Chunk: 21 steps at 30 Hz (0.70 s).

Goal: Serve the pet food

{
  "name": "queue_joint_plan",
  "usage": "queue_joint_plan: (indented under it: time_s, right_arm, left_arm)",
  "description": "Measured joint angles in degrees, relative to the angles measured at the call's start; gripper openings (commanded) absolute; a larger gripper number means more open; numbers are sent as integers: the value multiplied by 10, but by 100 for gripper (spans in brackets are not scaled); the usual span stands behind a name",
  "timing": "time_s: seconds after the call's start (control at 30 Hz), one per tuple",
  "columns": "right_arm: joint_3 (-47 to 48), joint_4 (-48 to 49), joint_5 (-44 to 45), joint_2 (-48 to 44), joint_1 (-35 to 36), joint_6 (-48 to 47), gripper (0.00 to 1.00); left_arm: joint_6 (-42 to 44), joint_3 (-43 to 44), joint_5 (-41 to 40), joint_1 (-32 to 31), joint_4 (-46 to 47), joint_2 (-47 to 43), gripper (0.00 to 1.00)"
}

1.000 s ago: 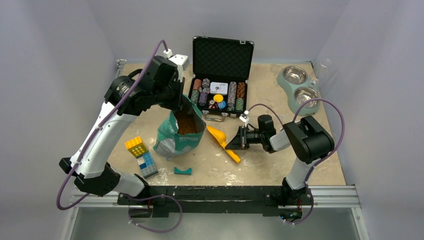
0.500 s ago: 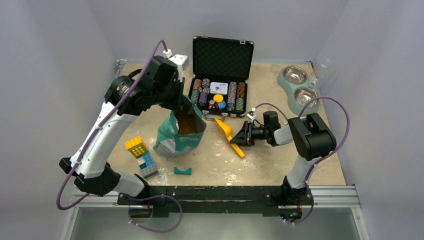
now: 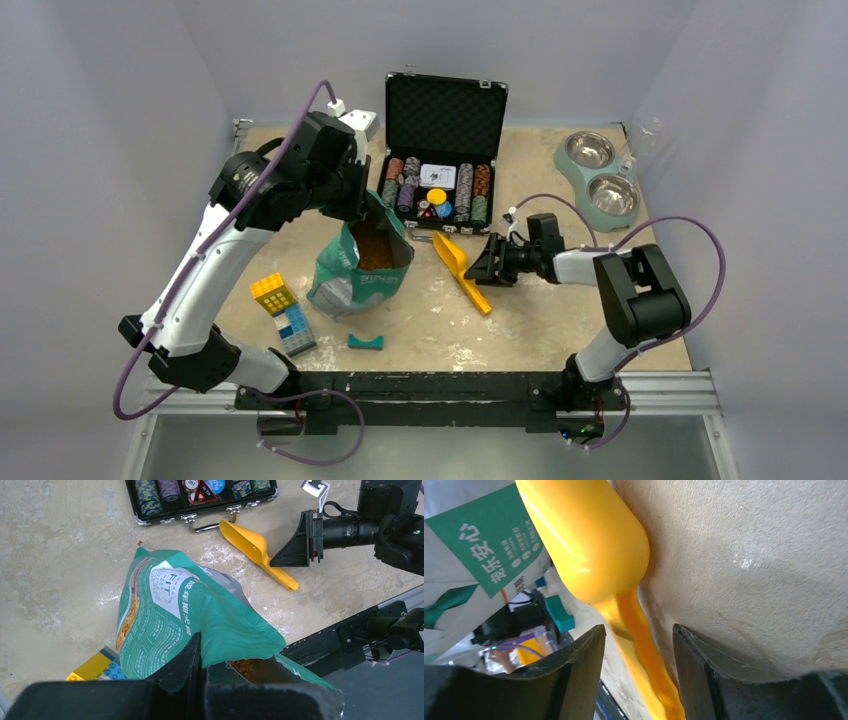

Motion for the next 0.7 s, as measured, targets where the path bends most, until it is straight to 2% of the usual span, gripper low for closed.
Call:
queue_joint_plan:
  time_s: [0.13,0.27,0.5,0.6,0.63,0.7]
  right_arm:
    - [20,-48,43,-22,27,-18,81]
    - [38,-76,110,-49,82,-47,87]
    - [54,-106,262,-71,188,-78,92]
    - [57,-100,353,-71,240,-84,84]
    - [59,-99,380,-70,254,-84,77]
    - [62,-101,424,-64,272,-79,53]
  left_arm:
    - [0,-2,2,0,1,0,0]
    - [0,-2,3,0,2,0,0]
    - [0,-3,3,0,2,-1,0]
    - [0,-4,3,0,2,-2,0]
    - [0,-5,3,0,3,-2,0]
    - [0,-5,3,0,3,-2,0]
